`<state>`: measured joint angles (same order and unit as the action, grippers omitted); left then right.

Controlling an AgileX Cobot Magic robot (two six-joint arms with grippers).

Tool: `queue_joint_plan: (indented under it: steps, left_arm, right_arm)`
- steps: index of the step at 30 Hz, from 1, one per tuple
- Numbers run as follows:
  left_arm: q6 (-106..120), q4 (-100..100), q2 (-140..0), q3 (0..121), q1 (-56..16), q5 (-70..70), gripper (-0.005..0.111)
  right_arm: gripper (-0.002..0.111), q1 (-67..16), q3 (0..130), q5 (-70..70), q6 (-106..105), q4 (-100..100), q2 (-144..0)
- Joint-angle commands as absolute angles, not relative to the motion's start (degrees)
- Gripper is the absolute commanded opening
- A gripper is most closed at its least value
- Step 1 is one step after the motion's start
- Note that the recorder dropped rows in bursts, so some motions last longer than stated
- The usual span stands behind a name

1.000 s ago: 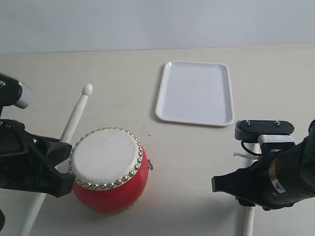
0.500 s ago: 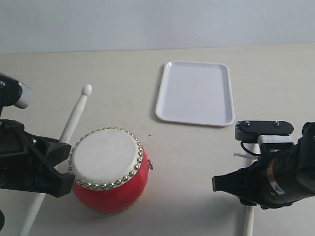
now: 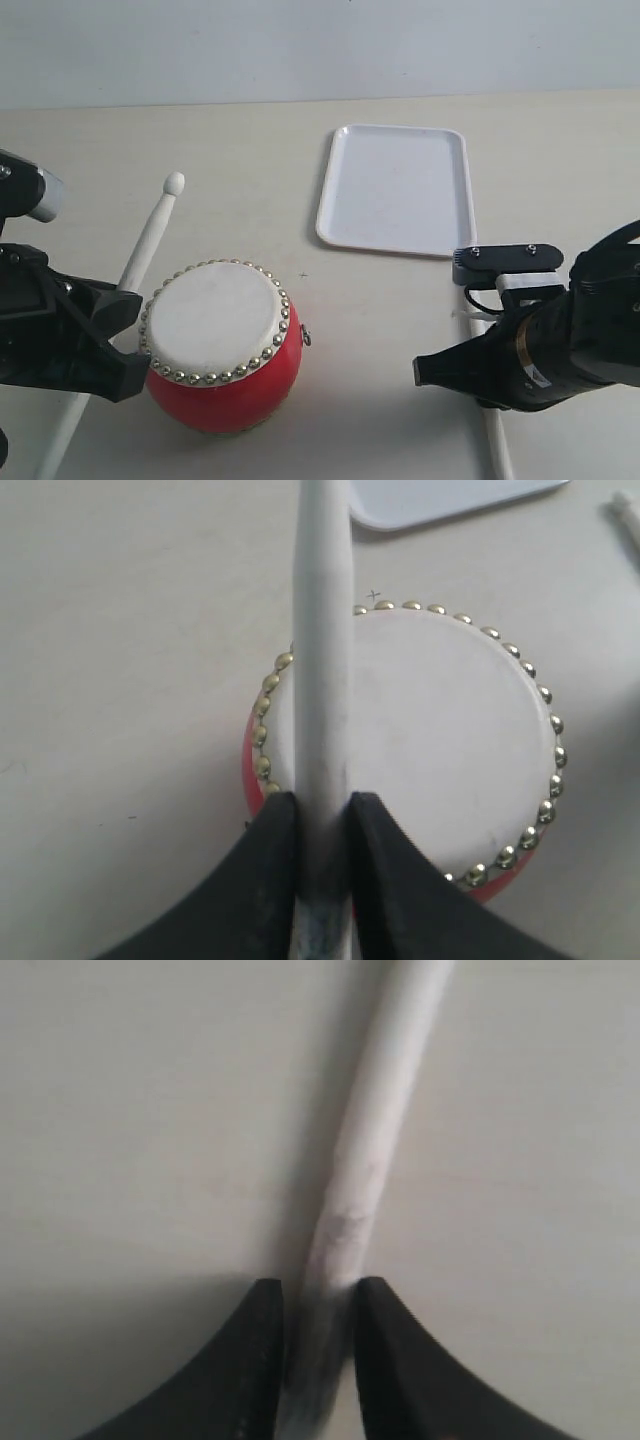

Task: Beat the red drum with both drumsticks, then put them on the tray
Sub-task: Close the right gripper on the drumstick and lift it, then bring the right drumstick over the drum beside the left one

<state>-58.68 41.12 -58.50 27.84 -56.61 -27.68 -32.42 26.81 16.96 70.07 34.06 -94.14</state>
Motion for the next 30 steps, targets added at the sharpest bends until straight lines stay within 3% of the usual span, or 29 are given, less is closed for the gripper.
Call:
queue_joint_plan:
  steps: [1,4,15,30]
  left_arm:
    - [-58.4,40.8,-58.1,27.6,-56.6,-28.3,0.0]
    - [-57.6,40.8,-58.1,27.6,-56.6,-28.4,0.0]
    - [-56.5,40.8,-58.1,27.6,-56.6,-28.4,0.0]
    - [-55.7,47.5,-58.1,27.6,-56.6,-28.0,0.0]
  right_arm:
    - [0.009,-30.4,25.5,16.2,70.6,33.6,-98.5]
    - [0.0,-29.8,25.5,16.4,70.6,35.2,-98.6]
    - [0.0,-29.8,26.4,16.4,69.3,40.6,-94.6]
    - [0.0,-29.9,30.4,12.1,48.1,41.0,-71.9]
